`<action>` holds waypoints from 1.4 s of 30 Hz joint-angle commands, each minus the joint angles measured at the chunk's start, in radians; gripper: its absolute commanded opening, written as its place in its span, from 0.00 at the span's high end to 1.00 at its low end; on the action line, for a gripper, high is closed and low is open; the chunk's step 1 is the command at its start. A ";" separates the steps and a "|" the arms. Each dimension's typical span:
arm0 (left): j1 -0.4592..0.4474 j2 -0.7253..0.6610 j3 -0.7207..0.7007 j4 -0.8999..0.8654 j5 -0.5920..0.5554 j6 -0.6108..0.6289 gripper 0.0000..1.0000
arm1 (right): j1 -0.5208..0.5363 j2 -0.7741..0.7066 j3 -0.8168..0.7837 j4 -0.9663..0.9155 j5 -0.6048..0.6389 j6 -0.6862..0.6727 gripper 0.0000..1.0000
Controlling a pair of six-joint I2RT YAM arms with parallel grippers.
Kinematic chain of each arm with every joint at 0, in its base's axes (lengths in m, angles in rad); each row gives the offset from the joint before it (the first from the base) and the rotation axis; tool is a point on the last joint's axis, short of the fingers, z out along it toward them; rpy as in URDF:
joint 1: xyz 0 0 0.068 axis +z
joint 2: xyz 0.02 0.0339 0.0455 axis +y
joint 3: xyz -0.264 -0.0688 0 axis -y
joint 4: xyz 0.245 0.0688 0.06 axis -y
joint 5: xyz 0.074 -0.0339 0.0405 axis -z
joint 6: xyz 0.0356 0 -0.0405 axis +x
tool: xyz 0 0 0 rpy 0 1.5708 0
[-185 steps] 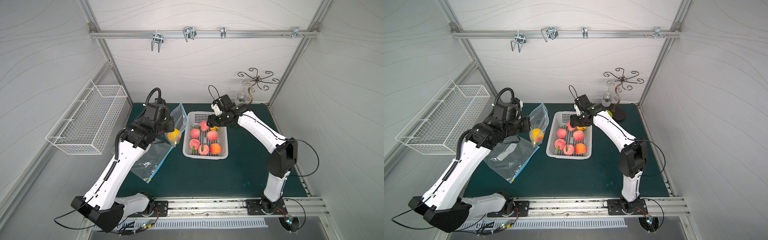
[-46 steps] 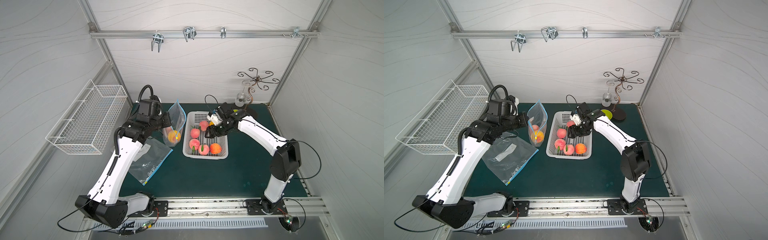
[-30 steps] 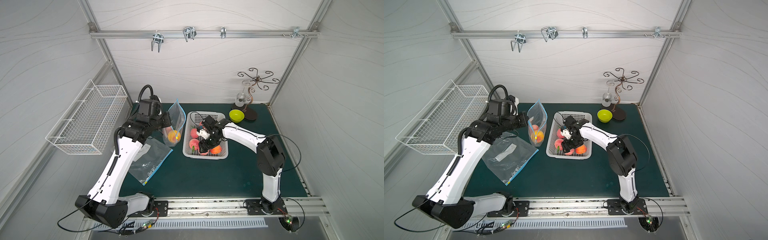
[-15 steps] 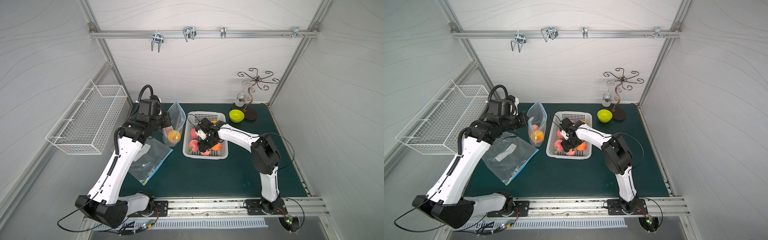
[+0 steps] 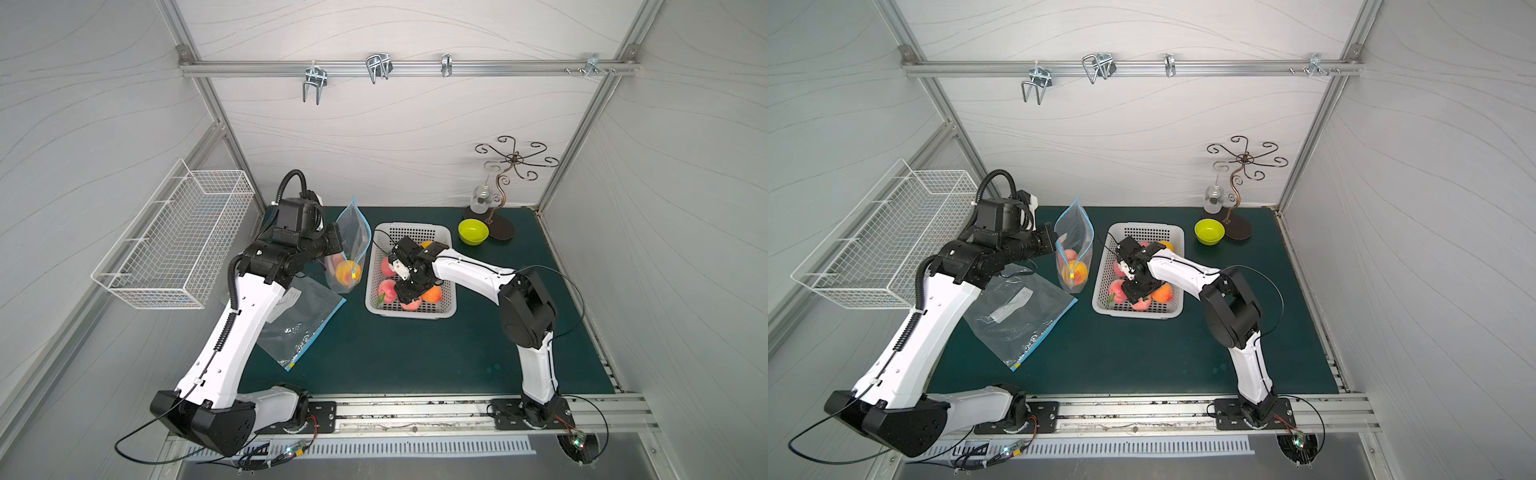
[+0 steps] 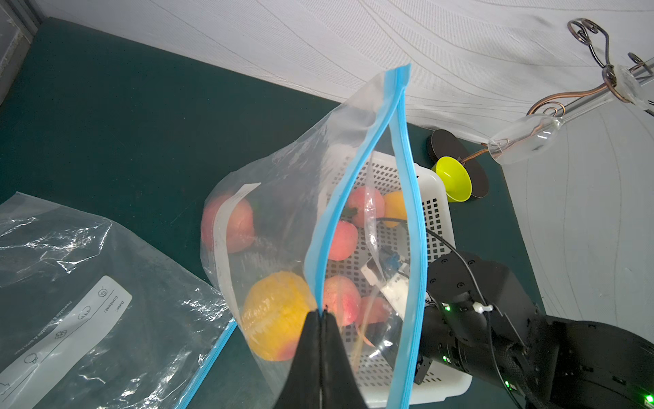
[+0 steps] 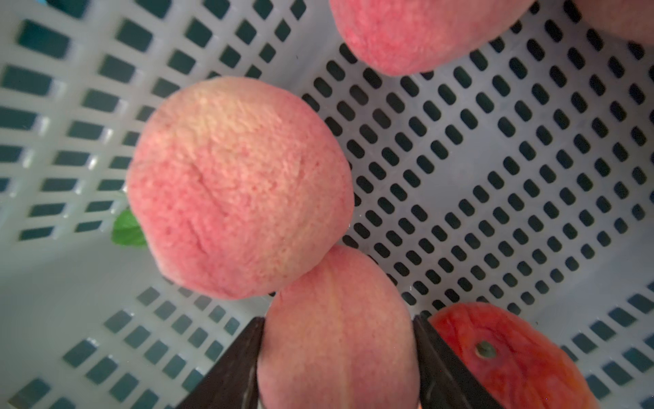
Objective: Place the peach in a zip-top bag and seal the zipper
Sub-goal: Pick up the peach from the basket, then place the peach in the zipper food storage bag.
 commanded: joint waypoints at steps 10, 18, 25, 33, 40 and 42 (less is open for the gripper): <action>0.004 -0.018 0.012 0.062 0.046 -0.003 1.00 | -0.176 -0.332 0.029 0.165 -0.420 0.201 0.45; 0.004 -0.012 0.011 0.068 0.071 -0.010 1.00 | -0.185 -0.321 0.166 0.315 -0.699 0.338 0.43; 0.004 -0.012 0.010 0.063 0.082 -0.009 1.00 | -0.115 -0.213 0.337 0.367 -0.753 0.393 0.43; 0.004 -0.020 0.012 0.062 0.093 -0.007 1.00 | -0.036 -0.040 0.604 0.167 -0.437 0.310 0.44; 0.004 -0.022 0.016 0.060 0.093 0.000 1.00 | 0.005 0.090 0.763 0.028 -0.212 0.244 0.39; 0.004 -0.022 0.016 0.059 0.089 0.002 1.00 | 0.005 0.100 0.769 0.022 -0.190 0.238 0.35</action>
